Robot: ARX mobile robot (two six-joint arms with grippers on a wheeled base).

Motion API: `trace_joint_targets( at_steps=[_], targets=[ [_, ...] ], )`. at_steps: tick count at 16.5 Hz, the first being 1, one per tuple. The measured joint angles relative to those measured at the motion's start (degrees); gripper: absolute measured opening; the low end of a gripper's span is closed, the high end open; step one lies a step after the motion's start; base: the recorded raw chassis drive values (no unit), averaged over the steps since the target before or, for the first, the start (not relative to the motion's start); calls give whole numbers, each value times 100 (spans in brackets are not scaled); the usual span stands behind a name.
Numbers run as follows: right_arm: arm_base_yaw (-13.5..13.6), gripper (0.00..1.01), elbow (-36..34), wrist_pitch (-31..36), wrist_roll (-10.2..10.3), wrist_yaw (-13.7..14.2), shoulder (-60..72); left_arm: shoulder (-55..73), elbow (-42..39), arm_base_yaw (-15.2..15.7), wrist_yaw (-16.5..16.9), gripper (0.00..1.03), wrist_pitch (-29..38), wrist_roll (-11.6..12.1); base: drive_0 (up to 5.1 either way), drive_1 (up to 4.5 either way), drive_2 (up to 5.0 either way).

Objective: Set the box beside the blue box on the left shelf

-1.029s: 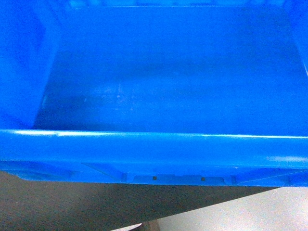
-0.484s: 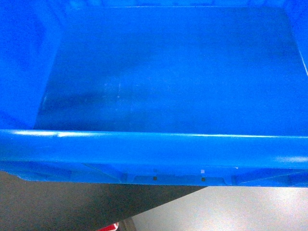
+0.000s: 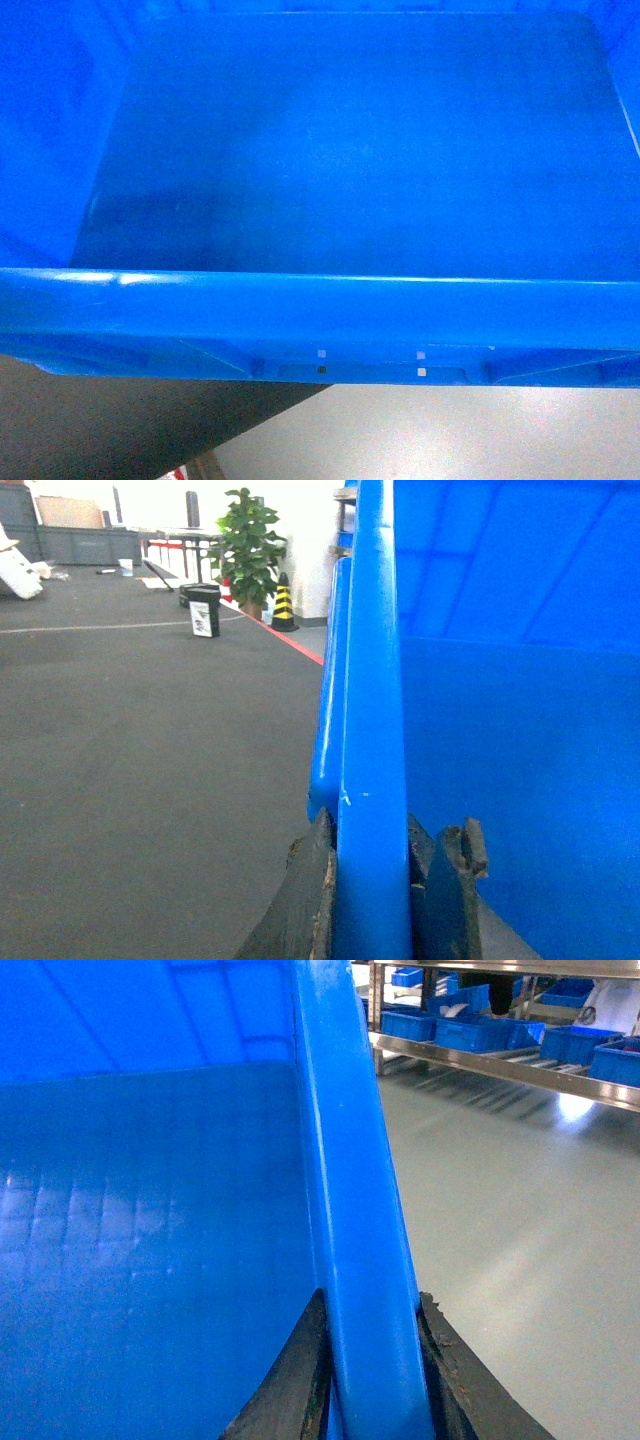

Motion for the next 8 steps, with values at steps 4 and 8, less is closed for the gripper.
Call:
trace_joint_targets(
  at_steps=[4, 8],
  targets=[
    [0, 16, -2, 0, -11, 0, 0, 0, 0, 0, 0, 10, -4, 0, -174, -174, -174],
    [0, 15, -2, -4, -13, 0, 0, 0, 0, 0, 0, 10, -7, -2, -174, -174, -174]
  ],
)
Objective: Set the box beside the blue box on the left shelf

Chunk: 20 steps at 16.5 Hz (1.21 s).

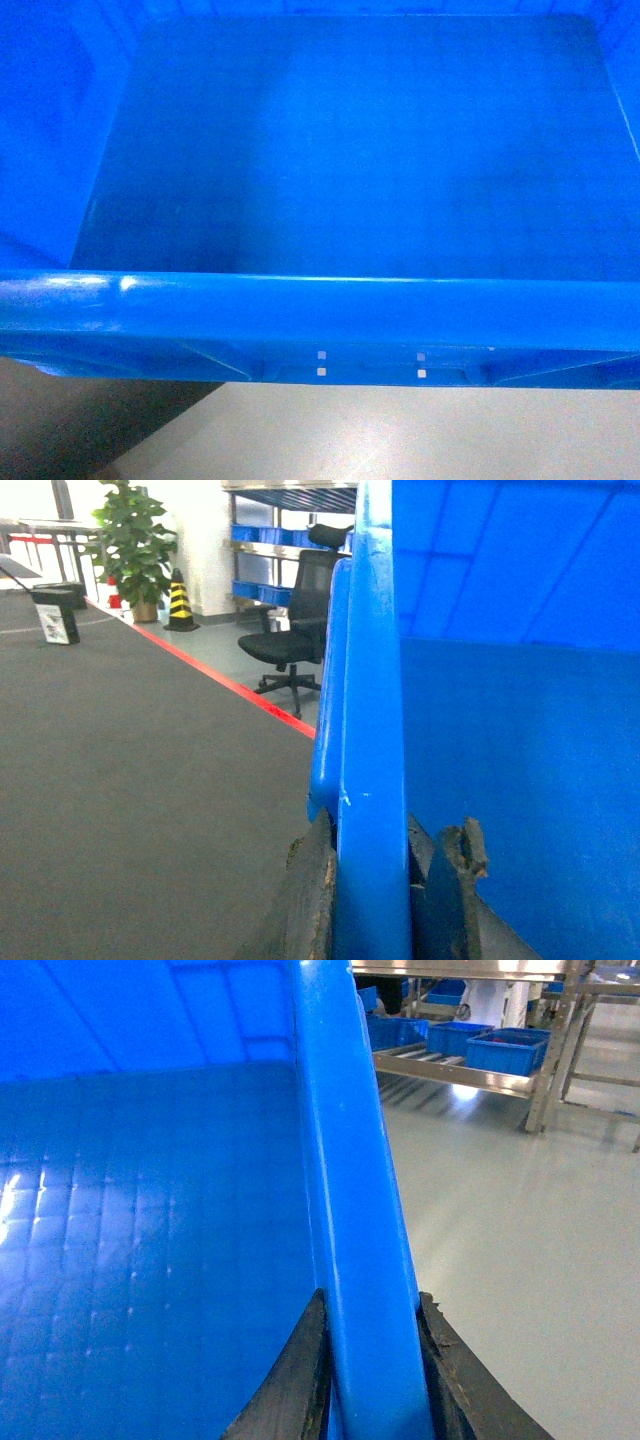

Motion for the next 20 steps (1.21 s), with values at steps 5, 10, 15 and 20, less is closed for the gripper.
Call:
trace_joint_targets(
  at_steps=[5, 10, 15, 20],
  targets=[
    [0, 15, 0, 2, 0, 0, 0, 0, 0, 0, 0, 10, 0, -2, -174, -174, -174],
    [0, 15, 0, 2, 0, 0, 0, 0, 0, 0, 0, 10, 0, -2, -157, -157, -157],
    [0, 15, 0, 0, 0, 0, 0, 0, 0, 0, 0, 10, -2, -4, -157, -157, -157],
    [0, 15, 0, 0, 0, 0, 0, 0, 0, 0, 0, 10, -9, -9, -157, -157, -157]
  ],
)
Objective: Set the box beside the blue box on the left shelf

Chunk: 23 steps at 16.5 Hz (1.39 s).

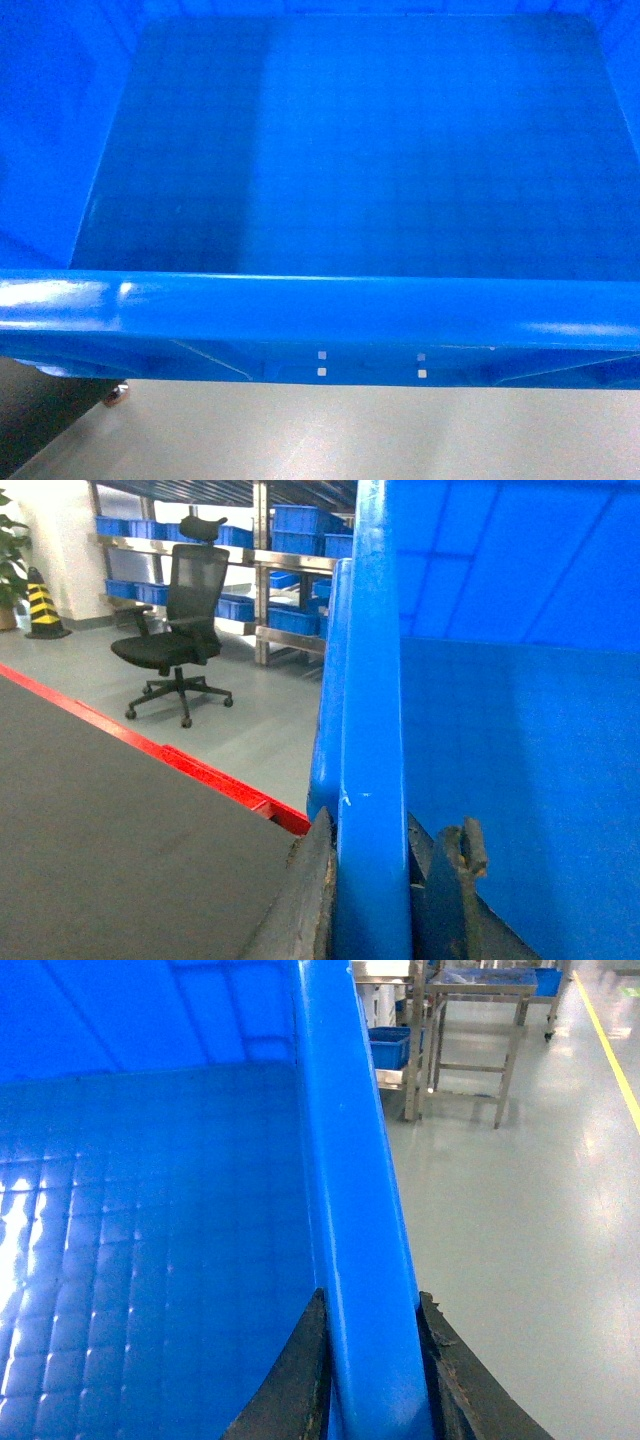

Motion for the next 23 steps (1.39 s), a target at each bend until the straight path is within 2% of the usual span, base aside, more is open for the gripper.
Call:
trace_joint_targets(
  at_steps=[23],
  targets=[
    [0, 15, 0, 2, -2, 0, -2, 0, 0, 0, 0, 10, 2, -2, -159, -159, -159]
  ],
)
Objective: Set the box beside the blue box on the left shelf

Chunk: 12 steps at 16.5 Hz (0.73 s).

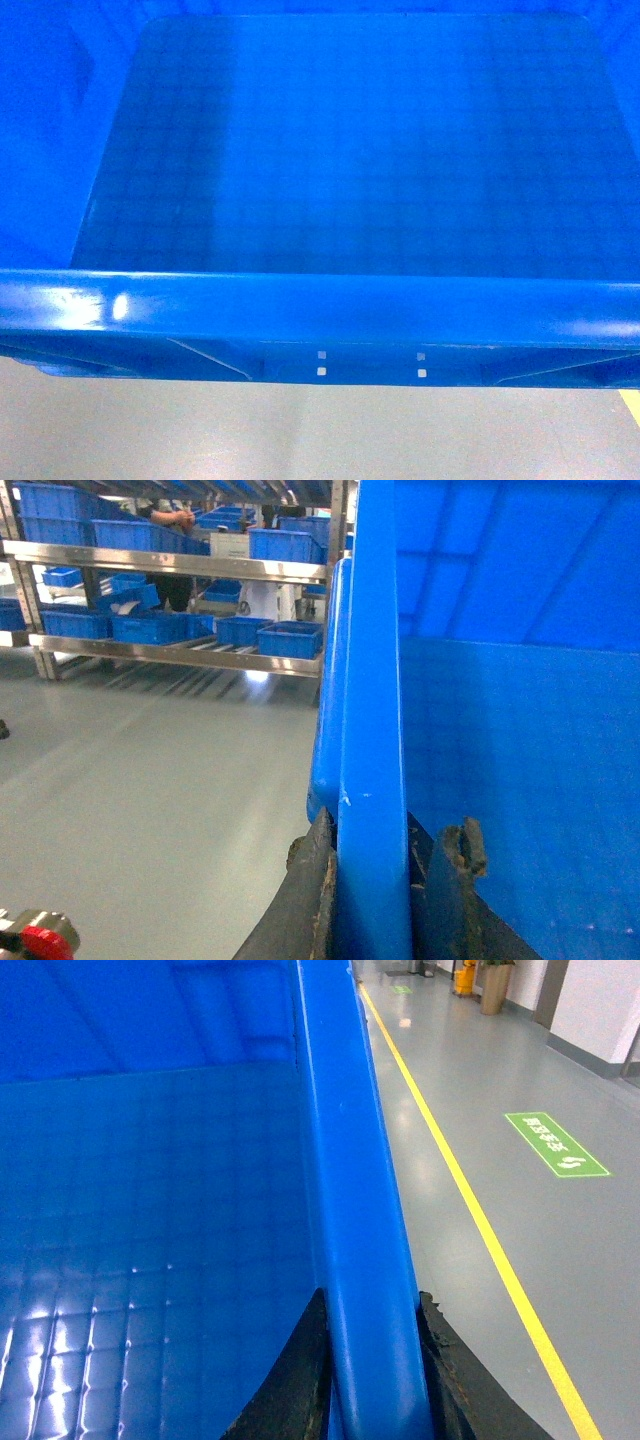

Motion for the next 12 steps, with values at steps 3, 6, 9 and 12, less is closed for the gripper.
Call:
trace_joint_targets(
  at_steps=[3, 6, 9, 12],
  targets=[
    [0, 15, 0, -2, 0, 0, 0, 0, 0, 0, 2, 10, 0, 0, -185, -185, -185],
    [0, 15, -2, 13, -17, 9, -39, 0, 0, -11, 4, 10, 33, -4, -109, 27, -244],
    [0, 15, -2, -7, -15, 7, -37, -11, 0, -11, -7, 10, 15, -2, 44, 450, -362],
    [0, 15, -2, -4, -17, 7, -35, -11, 0, -9, -7, 10, 13, -2, 33, 440, -374]
  ],
)
